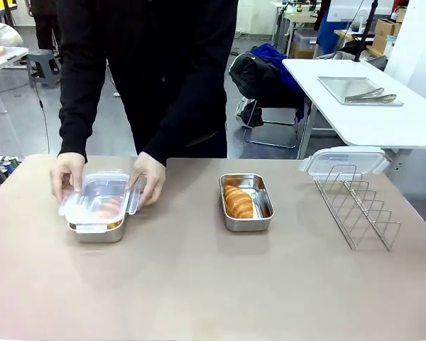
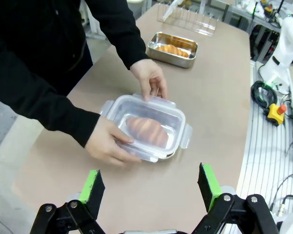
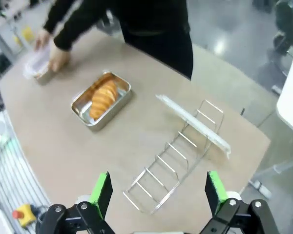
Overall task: Place the bread in airtight containers.
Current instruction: Release when the human grabs the Airtight Container lid, then pick up one Airtight Container lid and hand it to the human.
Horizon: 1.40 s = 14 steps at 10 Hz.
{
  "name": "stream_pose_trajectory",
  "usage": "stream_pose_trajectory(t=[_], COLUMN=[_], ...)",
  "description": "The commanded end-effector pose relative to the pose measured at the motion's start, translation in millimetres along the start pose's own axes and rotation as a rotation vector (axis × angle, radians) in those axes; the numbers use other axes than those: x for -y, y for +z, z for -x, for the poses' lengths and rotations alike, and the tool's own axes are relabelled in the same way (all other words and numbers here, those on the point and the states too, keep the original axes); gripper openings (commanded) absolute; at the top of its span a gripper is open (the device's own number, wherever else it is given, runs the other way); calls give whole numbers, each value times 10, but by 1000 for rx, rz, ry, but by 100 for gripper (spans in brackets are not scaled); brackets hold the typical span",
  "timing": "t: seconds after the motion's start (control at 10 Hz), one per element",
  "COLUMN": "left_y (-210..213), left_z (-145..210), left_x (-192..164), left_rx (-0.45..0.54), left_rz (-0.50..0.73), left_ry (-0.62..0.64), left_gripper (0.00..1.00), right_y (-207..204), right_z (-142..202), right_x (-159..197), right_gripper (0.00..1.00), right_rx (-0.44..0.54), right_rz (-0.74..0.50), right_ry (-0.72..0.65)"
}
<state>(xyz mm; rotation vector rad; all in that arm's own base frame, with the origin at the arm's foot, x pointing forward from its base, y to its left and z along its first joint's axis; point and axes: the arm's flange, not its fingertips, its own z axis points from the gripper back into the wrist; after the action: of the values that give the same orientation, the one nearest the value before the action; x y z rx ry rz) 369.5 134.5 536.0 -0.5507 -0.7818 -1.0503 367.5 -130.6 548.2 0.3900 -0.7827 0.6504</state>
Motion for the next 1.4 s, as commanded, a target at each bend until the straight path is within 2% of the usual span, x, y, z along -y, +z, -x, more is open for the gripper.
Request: stream_pose_trajectory(t=[0.0, 0.2, 0.3, 0.4, 1.3], left_y=[-6, -6, -6, -6, -6], left_z=[-12, -12, -12, -12, -12], left_x=[-6, -6, -6, -6, -6], left_rx=[30, 30, 30, 30, 30], left_rz=[3, 3, 3, 3, 3], left_ry=[-17, -17, -17, -17, -17], left_gripper=[100, 100, 100, 100, 100], right_y=[-50, -67, -87, 26, 26], right_z=[60, 64, 22, 57, 57], right_x=[-31, -41, -43, -45, -45], right_gripper=[100, 100, 100, 100, 100], right_rx=[136, 165, 218, 122, 122], right_rz=[0, -15, -16, -10, -10], right_ry=[65, 111, 149, 64, 64])
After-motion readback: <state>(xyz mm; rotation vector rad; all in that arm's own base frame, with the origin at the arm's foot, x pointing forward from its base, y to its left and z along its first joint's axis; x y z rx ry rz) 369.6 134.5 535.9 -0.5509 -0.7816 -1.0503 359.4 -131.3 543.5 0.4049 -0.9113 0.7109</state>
